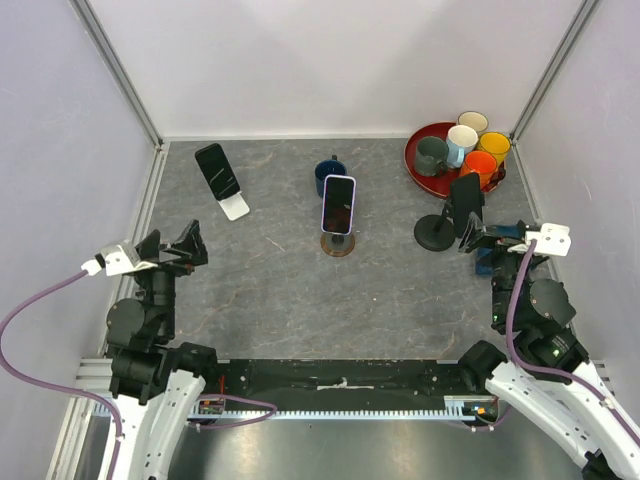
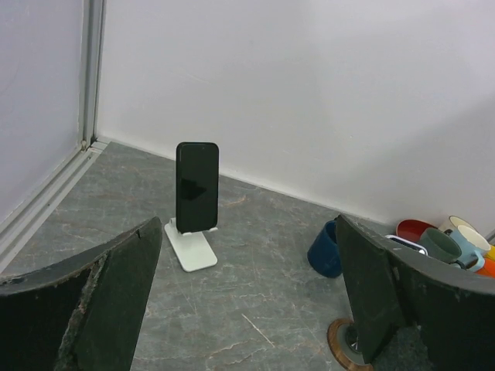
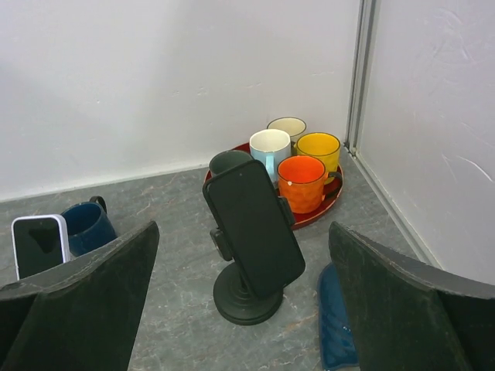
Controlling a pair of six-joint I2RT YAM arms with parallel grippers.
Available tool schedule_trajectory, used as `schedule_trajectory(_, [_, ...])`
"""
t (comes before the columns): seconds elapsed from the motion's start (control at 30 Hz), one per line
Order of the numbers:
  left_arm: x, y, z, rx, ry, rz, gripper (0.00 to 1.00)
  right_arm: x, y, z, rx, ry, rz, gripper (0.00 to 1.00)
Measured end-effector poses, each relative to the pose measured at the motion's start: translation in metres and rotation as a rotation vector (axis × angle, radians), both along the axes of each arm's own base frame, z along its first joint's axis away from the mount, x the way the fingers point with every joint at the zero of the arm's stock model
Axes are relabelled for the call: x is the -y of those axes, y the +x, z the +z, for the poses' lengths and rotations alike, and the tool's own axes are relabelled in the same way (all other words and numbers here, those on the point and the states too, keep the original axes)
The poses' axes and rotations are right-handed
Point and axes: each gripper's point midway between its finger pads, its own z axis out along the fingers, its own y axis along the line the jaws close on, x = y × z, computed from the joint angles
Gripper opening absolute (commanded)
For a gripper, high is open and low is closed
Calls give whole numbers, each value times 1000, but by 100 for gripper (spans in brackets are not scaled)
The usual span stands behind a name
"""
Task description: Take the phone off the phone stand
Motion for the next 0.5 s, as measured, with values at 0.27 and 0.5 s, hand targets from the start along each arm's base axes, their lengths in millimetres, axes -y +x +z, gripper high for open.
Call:
schedule_trajectory(0.27, [3,15,-13,-65,14,0,100,7,-9,0,47,41,2,98])
schedule_trajectory(0.5, [-2,36,-36,-180,29,45,99,9,-18,-3,86,62,32,98])
